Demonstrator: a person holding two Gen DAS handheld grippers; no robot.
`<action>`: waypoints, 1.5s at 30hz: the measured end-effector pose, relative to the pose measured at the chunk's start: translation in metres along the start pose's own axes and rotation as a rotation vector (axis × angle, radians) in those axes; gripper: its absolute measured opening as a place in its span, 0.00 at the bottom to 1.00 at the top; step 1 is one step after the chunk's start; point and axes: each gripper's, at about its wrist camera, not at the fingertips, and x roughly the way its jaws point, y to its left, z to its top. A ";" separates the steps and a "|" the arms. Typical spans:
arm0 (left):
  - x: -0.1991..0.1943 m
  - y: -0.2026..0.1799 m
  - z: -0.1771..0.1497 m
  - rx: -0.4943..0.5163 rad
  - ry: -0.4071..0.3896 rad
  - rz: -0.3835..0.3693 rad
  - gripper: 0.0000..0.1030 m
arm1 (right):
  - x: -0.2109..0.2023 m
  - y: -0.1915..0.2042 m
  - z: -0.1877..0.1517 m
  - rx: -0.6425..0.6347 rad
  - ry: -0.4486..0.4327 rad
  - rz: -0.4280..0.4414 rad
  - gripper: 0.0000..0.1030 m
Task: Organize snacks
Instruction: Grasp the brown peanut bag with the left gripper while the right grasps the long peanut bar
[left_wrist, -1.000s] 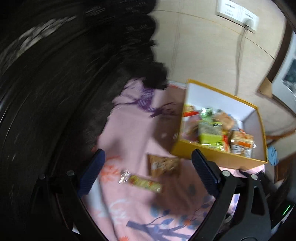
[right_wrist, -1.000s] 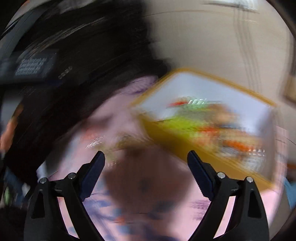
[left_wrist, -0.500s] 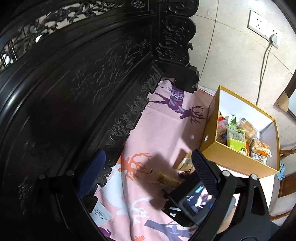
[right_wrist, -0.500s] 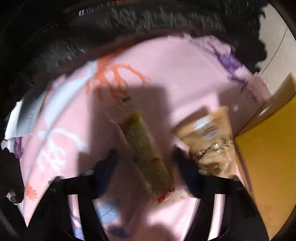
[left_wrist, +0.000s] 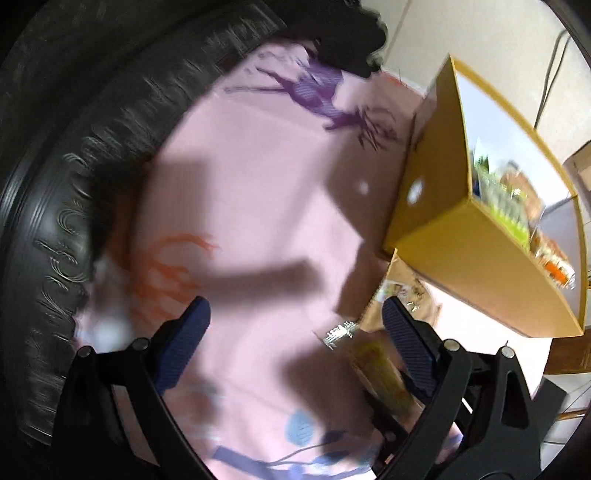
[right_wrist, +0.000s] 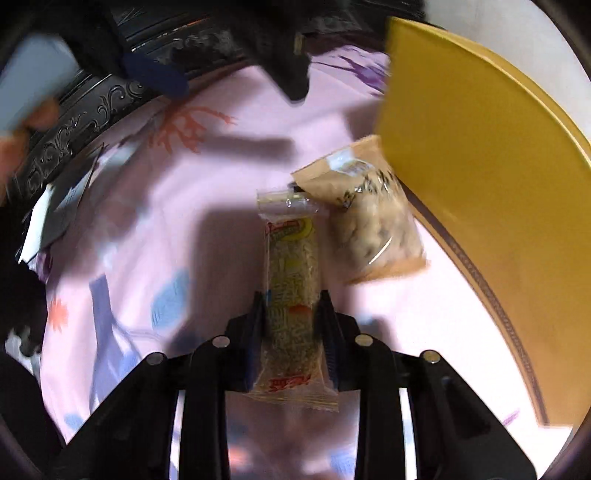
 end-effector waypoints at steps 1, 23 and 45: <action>0.008 -0.008 -0.004 0.002 0.005 -0.010 0.93 | -0.004 -0.004 -0.008 0.013 0.002 -0.005 0.29; 0.035 -0.096 -0.036 0.212 -0.127 0.386 0.98 | -0.042 -0.034 -0.095 0.222 -0.006 -0.014 0.29; 0.024 -0.103 -0.042 0.285 -0.142 -0.120 0.98 | -0.040 -0.045 -0.083 0.276 -0.010 0.003 0.29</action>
